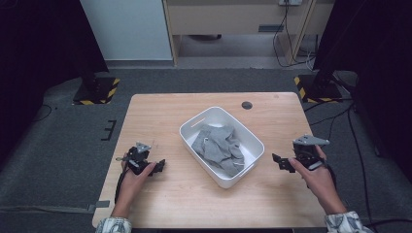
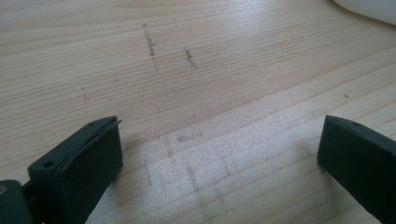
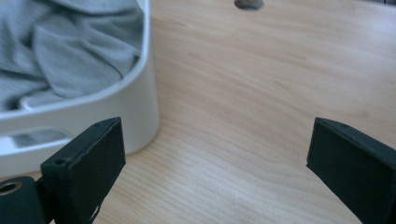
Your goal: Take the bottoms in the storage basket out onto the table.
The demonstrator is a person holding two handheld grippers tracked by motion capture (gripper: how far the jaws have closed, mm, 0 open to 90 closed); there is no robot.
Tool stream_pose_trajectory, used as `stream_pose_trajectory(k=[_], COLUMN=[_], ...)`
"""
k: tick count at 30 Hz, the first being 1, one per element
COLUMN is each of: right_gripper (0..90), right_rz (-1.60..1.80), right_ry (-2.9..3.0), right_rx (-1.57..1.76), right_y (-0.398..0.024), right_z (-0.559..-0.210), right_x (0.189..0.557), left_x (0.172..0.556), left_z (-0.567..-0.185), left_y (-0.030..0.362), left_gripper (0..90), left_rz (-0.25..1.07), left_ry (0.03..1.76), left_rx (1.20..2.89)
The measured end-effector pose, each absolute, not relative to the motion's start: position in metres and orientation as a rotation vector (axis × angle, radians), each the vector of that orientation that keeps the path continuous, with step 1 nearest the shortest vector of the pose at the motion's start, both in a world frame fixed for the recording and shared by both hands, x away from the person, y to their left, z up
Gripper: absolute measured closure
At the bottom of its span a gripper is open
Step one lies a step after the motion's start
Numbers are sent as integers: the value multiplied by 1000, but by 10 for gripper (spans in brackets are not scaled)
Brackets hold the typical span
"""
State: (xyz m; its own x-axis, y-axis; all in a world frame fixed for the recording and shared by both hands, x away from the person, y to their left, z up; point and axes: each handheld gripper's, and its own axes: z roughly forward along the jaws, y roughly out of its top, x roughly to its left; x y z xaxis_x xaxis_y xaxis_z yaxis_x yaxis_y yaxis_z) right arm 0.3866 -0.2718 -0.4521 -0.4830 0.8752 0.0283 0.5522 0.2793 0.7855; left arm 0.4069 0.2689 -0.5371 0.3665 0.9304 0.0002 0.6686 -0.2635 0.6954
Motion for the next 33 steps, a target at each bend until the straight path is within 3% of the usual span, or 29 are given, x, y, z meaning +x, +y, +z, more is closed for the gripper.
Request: stream_pose_trajectory(k=[4,19,26,33], right_gripper=[46,48,47,53], right_rz=[1089,1116,1109,1067], right_ry=[2166,2281,2347,2433], right_rx=[1201,1004,934,902], right_y=[-256,-180,-142,-104], right_z=[-419,-361,-364,-391], right_x=[386,414,430,448], left_x=[407,405,405,405], left_z=[-537,-537,-537,-537], left_y=[269,268,268,268], left_gripper=[0,0,0,0], left_rz=[558,557,557,557], left_ry=[1378,1377,1377,1376], left_rx=[2024,2026,2025,2026])
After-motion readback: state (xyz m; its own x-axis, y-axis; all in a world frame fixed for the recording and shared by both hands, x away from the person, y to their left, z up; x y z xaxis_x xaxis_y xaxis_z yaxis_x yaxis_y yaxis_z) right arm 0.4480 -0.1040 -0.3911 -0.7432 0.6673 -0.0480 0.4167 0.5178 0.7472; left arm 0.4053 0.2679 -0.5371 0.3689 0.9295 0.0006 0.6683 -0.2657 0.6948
